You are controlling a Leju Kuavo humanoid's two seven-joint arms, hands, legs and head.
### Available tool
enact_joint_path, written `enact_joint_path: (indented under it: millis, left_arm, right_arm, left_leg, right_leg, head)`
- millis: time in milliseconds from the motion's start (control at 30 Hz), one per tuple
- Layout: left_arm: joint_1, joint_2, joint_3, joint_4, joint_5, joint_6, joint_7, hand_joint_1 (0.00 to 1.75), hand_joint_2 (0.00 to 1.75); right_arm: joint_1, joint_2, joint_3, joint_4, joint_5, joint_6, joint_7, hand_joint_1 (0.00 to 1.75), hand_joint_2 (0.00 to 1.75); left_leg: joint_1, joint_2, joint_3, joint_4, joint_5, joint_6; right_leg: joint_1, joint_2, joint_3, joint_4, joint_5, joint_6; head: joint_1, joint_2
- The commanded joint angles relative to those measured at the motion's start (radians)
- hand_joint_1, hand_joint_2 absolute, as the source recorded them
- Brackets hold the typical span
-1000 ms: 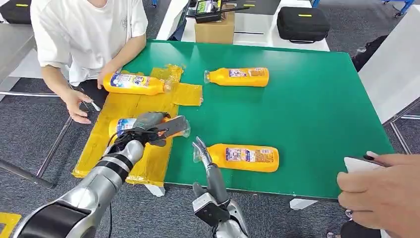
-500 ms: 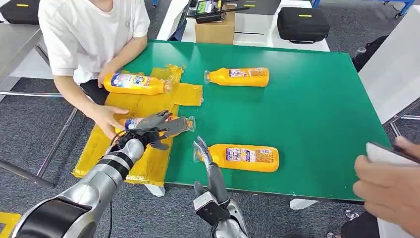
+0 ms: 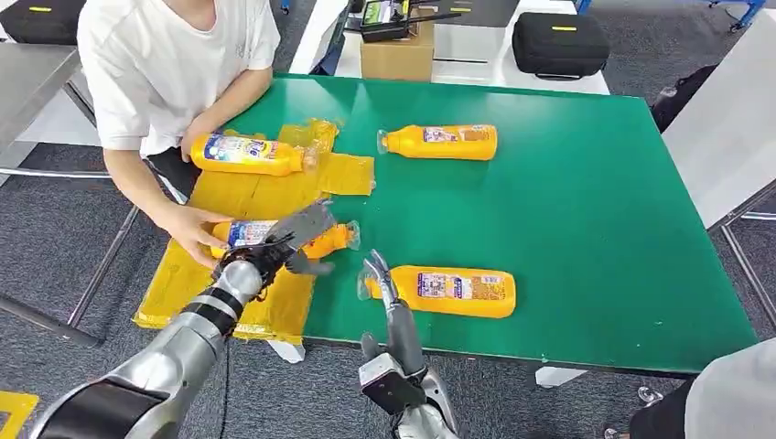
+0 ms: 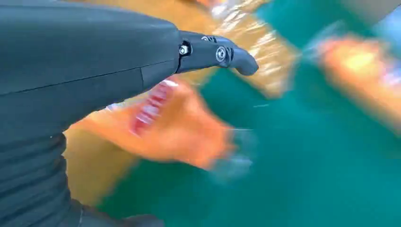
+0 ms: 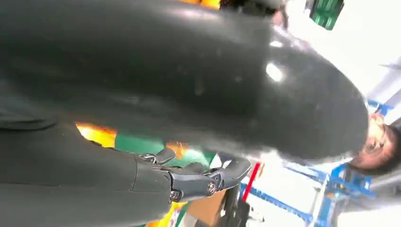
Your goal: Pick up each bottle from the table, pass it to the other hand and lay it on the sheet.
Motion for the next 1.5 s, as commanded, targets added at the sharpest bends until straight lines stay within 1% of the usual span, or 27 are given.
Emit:
enact_joint_path:
  millis: [33, 67, 100, 133, 200, 233, 267, 333, 367, 400, 433, 467, 633, 667, 700, 767, 833, 867, 933, 1067, 1100, 1167, 1200, 1267, 1367, 1433, 1500]
  left_arm:
    - [0.449, -0.013, 0.006, -0.817, 0.565, 0.06, -0.071, 0.0, 1.75]
    - [0.492, 0.001, -0.006, -0.888, 0.618, 0.072, -0.064, 0.0, 1.75]
    - [0.526, 0.001, 0.001, -0.939, 0.644, 0.092, -0.086, 0.0, 1.75]
    - [0.546, 0.012, -0.002, -0.973, 0.649, 0.094, -0.086, 0.0, 1.75]
    - [0.548, 0.014, -0.001, -0.977, 0.65, 0.095, -0.085, 0.0, 1.75]
    - [0.543, 0.011, 0.004, -0.969, 0.658, 0.097, -0.087, 0.0, 1.75]
    - [0.56, -0.004, 0.022, -0.99, 0.682, 0.109, -0.109, 0.0, 1.75]
    - [0.586, -0.013, 0.03, -1.034, 0.694, 0.119, -0.121, 0.0, 1.75]
    - [0.599, -0.025, 0.036, -1.055, 0.69, 0.142, -0.133, 0.0, 1.75]
    - [0.608, -0.032, 0.034, -1.07, 0.691, 0.153, -0.135, 0.0, 1.75]
    - [0.617, -0.038, 0.027, -1.084, 0.671, 0.179, -0.143, 0.0, 1.75]
    - [0.621, -0.039, 0.019, -1.089, 0.667, 0.185, -0.145, 0.0, 1.75]
    - [0.62, -0.038, 0.015, -1.087, 0.665, 0.188, -0.146, 0.0, 1.75]
    - [0.618, -0.04, 0.008, -1.086, 0.658, 0.197, -0.154, 0.0, 1.75]
    - [0.62, -0.039, -0.002, -1.09, 0.656, 0.197, -0.155, 0.0, 1.75]
    - [0.622, -0.03, -0.027, -1.097, 0.637, 0.203, -0.157, 0.0, 1.75]
    - [0.607, -0.023, -0.056, -1.098, 0.605, 0.211, -0.164, 0.0, 1.75]
    - [0.606, -0.022, -0.06, -1.098, 0.604, 0.211, -0.162, 0.0, 1.75]
    - [0.591, -0.017, -0.073, -1.069, 0.598, 0.227, -0.089, 0.0, 1.75]
    - [0.559, -0.008, -0.073, -0.998, 0.629, 0.231, -0.03, 0.0, 1.75]
    - [0.548, -0.008, -0.071, -0.982, 0.645, 0.232, -0.026, 0.0, 1.75]
    - [0.535, -0.009, -0.077, -0.971, 0.652, 0.233, -0.026, 0.0, 1.75]
    - [0.533, -0.01, -0.079, -0.971, 0.652, 0.233, -0.025, 0.0, 1.75]
    - [0.529, -0.011, -0.083, -0.97, 0.656, 0.234, -0.02, 0.0, 1.75]
    - [0.497, -0.017, -0.091, -0.914, 0.621, 0.29, 0.033, 0.0, 1.75]
    - [0.481, -0.019, -0.085, -0.892, 0.621, 0.306, 0.021, 0.0, 1.75]
    - [0.473, -0.019, -0.084, -0.887, 0.622, 0.306, 0.021, 0.0, 1.75]
  right_arm:
    - [0.095, -0.096, -0.048, -0.151, 0.119, -0.209, 0.012, 0.0, 1.75]
    - [0.133, -0.105, -0.087, -0.197, 0.186, -0.209, 0.042, 0.0, 1.75]
    - [0.161, -0.116, -0.132, -0.224, 0.291, -0.209, 0.091, 0.0, 1.75]
    - [0.174, -0.14, -0.13, -0.247, 0.292, -0.208, 0.094, 0.0, 1.75]
    - [0.177, -0.144, -0.134, -0.25, 0.291, -0.208, 0.095, 0.0, 1.75]
    - [0.177, -0.142, -0.142, -0.247, 0.301, -0.209, 0.1, 0.0, 1.75]
    - [0.203, -0.134, -0.219, -0.261, 0.438, -0.209, 0.152, 0.0, 1.75]
    - [0.236, -0.13, -0.322, -0.276, 0.535, -0.209, 0.141, 0.0, 1.75]
    - [0.247, -0.127, -0.386, -0.272, 0.586, -0.209, 0.162, 0.0, 1.75]
    - [0.253, -0.124, -0.441, -0.267, 0.631, -0.209, 0.169, 0.0, 1.75]
    - [0.252, -0.127, -0.495, -0.248, 0.65, -0.209, 0.176, 0.0, 1.75]
    - [0.246, -0.137, -0.504, -0.235, 0.632, -0.209, 0.161, 0.0, 1.75]
    - [0.241, -0.136, -0.507, -0.229, 0.628, -0.209, 0.154, 0.0, 1.75]
    - [0.239, -0.12, -0.561, -0.227, 0.733, -0.209, 0.204, 0.0, 1.75]
    - [0.224, -0.127, -0.577, -0.2, 0.701, -0.209, 0.21, 0.0, 1.75]
    - [0.183, -0.161, -0.589, -0.136, 0.687, -0.209, 0.23, 0.0, 1.75]
    - [0.126, -0.209, -0.579, -0.051, 0.676, -0.201, 0.281, 0.0, 1.75]
    - [0.118, -0.217, -0.579, -0.043, 0.673, -0.196, 0.283, 0.0, 1.75]
    - [0.076, -0.239, -0.58, 0.013, 0.676, -0.181, 0.309, 0.0, 1.75]
    - [0.048, -0.25, -0.568, 0.052, 0.682, -0.148, 0.329, 0.0, 1.75]
    - [0.022, -0.252, -0.56, 0.082, 0.689, -0.131, 0.344, 0.0, 1.75]
    - [-0.027, -0.25, -0.547, 0.139, 0.685, -0.111, 0.352, 0.0, 1.75]
    - [-0.04, -0.247, -0.547, 0.148, 0.685, -0.108, 0.356, 0.0, 1.75]
    - [-0.053, -0.247, -0.541, 0.166, 0.685, -0.095, 0.358, 0.0, 1.75]
    - [-0.111, -0.245, -0.519, 0.232, 0.679, -0.036, 0.384, 0.0, 1.75]
    - [-0.144, -0.239, -0.499, 0.268, 0.692, -0.032, 0.386, 0.0, 1.75]
    - [-0.165, -0.227, -0.486, 0.286, 0.699, -0.03, 0.386, 0.0, 1.75]
  left_leg:
    - [-0.001, 0.005, 0.01, -0.002, -0.005, 0.0]
    - [0.0, 0.003, 0.004, -0.002, -0.002, 0.0]
    - [-0.001, 0.005, 0.009, -0.002, -0.006, -0.001]
    - [0.0, 0.005, 0.01, -0.001, -0.007, -0.001]
    - [-0.001, 0.002, 0.003, -0.001, -0.003, 0.0]
    - [-0.001, 0.003, 0.004, -0.001, -0.004, 0.0]
    - [0.001, 0.003, 0.008, 0.001, -0.007, -0.002]
    - [0.0, 0.0, 0.002, 0.0, -0.004, -0.001]
    - [0.0, 0.001, 0.006, 0.001, -0.006, -0.001]
    - [-0.001, -0.001, 0.003, -0.001, -0.004, -0.001]
    - [0.0, 0.0, 0.0, 0.0, -0.003, -0.001]
    - [0.0, 0.0, 0.004, 0.0, -0.005, -0.001]
    - [0.0, -0.001, 0.003, 0.0, -0.004, 0.0]
    - [0.0, -0.001, 0.005, 0.0, -0.004, -0.001]
    - [0.0, -0.001, 0.003, -0.001, -0.003, -0.001]
    - [0.0, -0.001, 0.005, -0.001, -0.004, -0.001]
    - [-0.001, -0.001, 0.002, -0.001, -0.002, 0.0]
    - [0.0, -0.001, 0.006, -0.001, -0.003, -0.001]
    - [0.0, 0.0, 0.007, -0.001, -0.004, 0.0]
    - [-0.001, -0.001, 0.005, -0.002, -0.002, 0.0]
    - [-0.001, -0.001, 0.007, -0.002, -0.002, -0.001]
    - [-0.001, 0.0, 0.003, -0.001, -0.002, 0.0]
    - [-0.001, 0.001, 0.007, -0.002, -0.002, -0.001]
    - [-0.001, 0.001, 0.005, -0.001, -0.002, 0.0]
    - [-0.001, 0.0, 0.005, -0.001, -0.002, 0.0]
    - [-0.001, 0.001, 0.007, -0.001, -0.003, 0.0]
    - [-0.001, 0.001, 0.003, -0.001, -0.002, 0.0]
  right_leg:
    - [0.0, 0.003, 0.009, -0.003, -0.004, -0.001]
    - [0.0, 0.003, 0.003, -0.002, -0.001, -0.001]
    - [0.0, 0.004, 0.009, -0.003, -0.004, -0.002]
    - [0.0, 0.003, 0.01, -0.002, -0.005, -0.002]
    - [-0.001, 0.001, 0.002, -0.002, -0.002, -0.001]
    - [-0.001, 0.002, 0.003, -0.002, -0.002, -0.001]
    - [0.001, 0.001, 0.007, -0.001, -0.005, -0.002]
    - [0.0, 0.0, 0.002, -0.001, -0.003, -0.002]
    - [0.001, -0.001, 0.006, -0.001, -0.005, -0.002]
    - [-0.001, -0.001, 0.004, -0.001, -0.004, -0.002]
    - [0.0, -0.001, 0.001, -0.002, -0.002, -0.001]
    - [0.0, -0.001, 0.005, -0.002, -0.004, -0.002]
    - [0.0, -0.001, 0.004, -0.002, -0.003, -0.002]
    - [0.0, -0.001, 0.006, -0.002, -0.004, -0.002]
    - [0.0, -0.001, 0.004, -0.002, -0.003, -0.002]
    - [0.0, -0.002, 0.006, -0.002, -0.003, -0.002]
    - [-0.001, -0.002, 0.003, -0.002, -0.001, -0.001]
    - [0.0, -0.002, 0.008, -0.003, -0.003, -0.002]
    - [0.0, -0.001, 0.008, -0.003, -0.002, -0.002]
    - [-0.001, -0.002, 0.005, -0.003, -0.001, -0.001]
    - [-0.001, -0.002, 0.008, -0.003, -0.002, -0.002]
    - [-0.001, -0.001, 0.003, -0.003, -0.001, -0.001]
    - [-0.001, 0.0, 0.007, -0.003, -0.001, -0.002]
    - [-0.001, 0.0, 0.005, -0.002, -0.001, -0.001]
    - [-0.001, 0.0, 0.005, -0.002, -0.001, -0.001]
    - [-0.001, 0.0, 0.007, -0.003, -0.001, -0.002]
    - [-0.001, 0.0, 0.003, -0.002, -0.001, -0.001]
  head:
    - [0.0, 0.0]
    - [0.0, 0.0]
    - [-0.001, 0.0]
    - [0.0, 0.0]
    - [0.0, 0.0]
    - [0.0, 0.0]
    - [0.0, 0.0]
    - [0.0, 0.0]
    - [0.0, 0.0]
    - [0.0, 0.0]
    - [0.0, 0.0]
    - [0.0, 0.0]
    - [0.0, 0.0]
    - [0.0, 0.0]
    - [0.0, 0.0]
    - [0.0, 0.0]
    - [-0.001, 0.0]
    - [0.0, 0.0]
    - [-0.001, 0.0]
    - [0.0, 0.0]
    - [0.0, 0.0]
    - [0.0, 0.0]
    - [-0.001, 0.0]
    - [0.0, 0.0]
    - [0.0, 0.0]
    - [-0.001, 0.0]
    - [0.0, 0.0]
